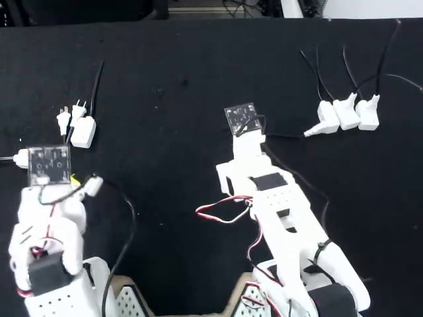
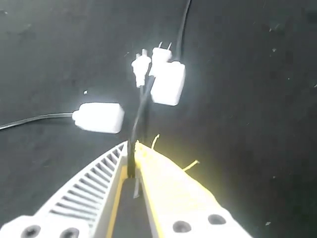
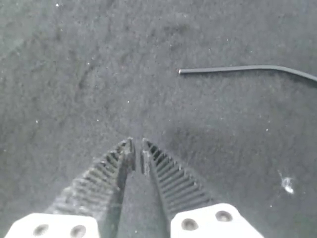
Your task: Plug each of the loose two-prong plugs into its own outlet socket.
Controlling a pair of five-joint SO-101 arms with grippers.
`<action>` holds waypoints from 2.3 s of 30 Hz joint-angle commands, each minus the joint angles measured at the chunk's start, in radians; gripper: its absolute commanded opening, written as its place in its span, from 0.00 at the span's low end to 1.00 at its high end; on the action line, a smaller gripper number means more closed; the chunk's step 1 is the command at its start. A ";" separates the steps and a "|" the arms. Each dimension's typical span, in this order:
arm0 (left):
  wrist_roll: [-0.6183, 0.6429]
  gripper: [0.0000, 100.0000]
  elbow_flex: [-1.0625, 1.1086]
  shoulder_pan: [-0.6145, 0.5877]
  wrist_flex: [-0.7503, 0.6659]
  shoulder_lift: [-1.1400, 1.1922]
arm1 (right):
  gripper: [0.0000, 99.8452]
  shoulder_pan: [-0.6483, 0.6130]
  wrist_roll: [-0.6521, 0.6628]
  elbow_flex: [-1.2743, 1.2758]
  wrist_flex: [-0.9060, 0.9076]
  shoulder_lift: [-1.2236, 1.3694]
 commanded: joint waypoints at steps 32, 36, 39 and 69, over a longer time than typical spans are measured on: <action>0.175 0.23 -1.320 -0.269 0.350 1.830 | 0.01 -0.012 0.009 -0.002 -0.021 -0.035; 0.269 0.28 -1.419 -0.271 0.351 1.935 | 0.01 -0.012 0.009 -0.002 -0.021 -0.035; 0.325 0.28 -1.483 -0.271 0.351 1.979 | 0.01 -0.012 0.009 -0.002 -0.021 -0.035; 0.845 0.33 -1.750 -0.306 0.336 2.259 | 0.01 -0.012 0.011 -0.002 -0.021 -0.035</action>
